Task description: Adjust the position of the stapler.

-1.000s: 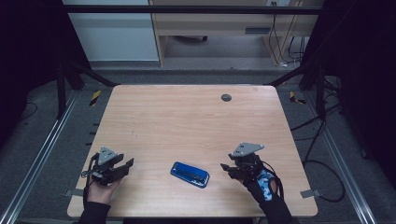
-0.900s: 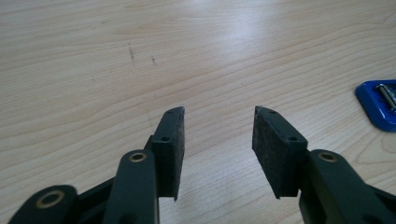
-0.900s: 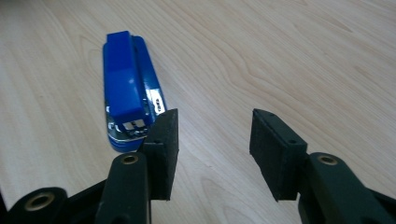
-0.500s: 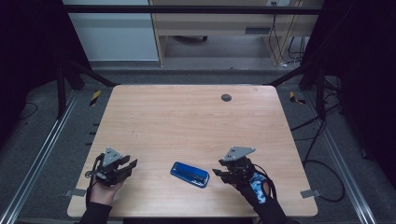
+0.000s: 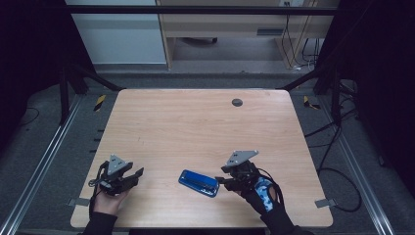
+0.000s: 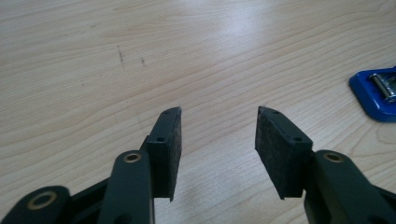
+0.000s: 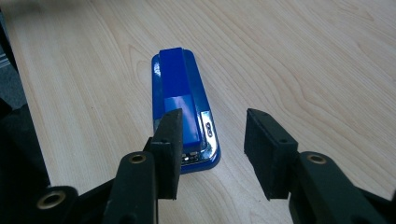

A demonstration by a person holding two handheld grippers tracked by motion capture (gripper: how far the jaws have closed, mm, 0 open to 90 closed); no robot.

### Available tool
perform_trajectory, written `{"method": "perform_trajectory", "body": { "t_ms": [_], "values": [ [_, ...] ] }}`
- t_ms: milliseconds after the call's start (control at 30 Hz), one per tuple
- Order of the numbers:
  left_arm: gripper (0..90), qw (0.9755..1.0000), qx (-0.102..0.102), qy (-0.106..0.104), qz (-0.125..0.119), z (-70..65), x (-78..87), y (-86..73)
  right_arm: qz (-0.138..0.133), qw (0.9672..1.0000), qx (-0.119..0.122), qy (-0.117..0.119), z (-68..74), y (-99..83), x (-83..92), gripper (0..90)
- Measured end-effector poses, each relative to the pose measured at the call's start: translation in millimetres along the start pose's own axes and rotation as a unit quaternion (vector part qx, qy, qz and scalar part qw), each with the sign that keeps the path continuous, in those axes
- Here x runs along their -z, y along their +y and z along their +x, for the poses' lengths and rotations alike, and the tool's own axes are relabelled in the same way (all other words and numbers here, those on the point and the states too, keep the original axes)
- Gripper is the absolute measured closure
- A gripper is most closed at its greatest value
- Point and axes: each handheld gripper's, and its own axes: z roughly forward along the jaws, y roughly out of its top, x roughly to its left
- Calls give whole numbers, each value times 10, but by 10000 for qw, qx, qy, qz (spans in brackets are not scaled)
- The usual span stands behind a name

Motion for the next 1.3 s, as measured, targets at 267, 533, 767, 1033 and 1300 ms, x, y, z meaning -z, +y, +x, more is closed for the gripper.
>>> {"method": "perform_trajectory", "body": {
  "t_ms": [267,533,767,1033,1300],
  "values": [
    [445,10000,63,69,18,53,-19,-18,97,9998,87,124,23,179,-42,559],
    [433,10000,-1,57,13,44,-17,-15,450,9984,292,203,52,373,-169,547],
    [430,10000,-35,66,32,35,-18,-15,596,9974,334,246,93,488,-320,568],
    [432,10000,-55,60,37,31,-19,-14,776,9951,456,414,135,529,-488,567],
    [434,9999,-72,54,44,28,-25,-15,1122,9910,507,528,145,515,-628,573]
  ]
}}
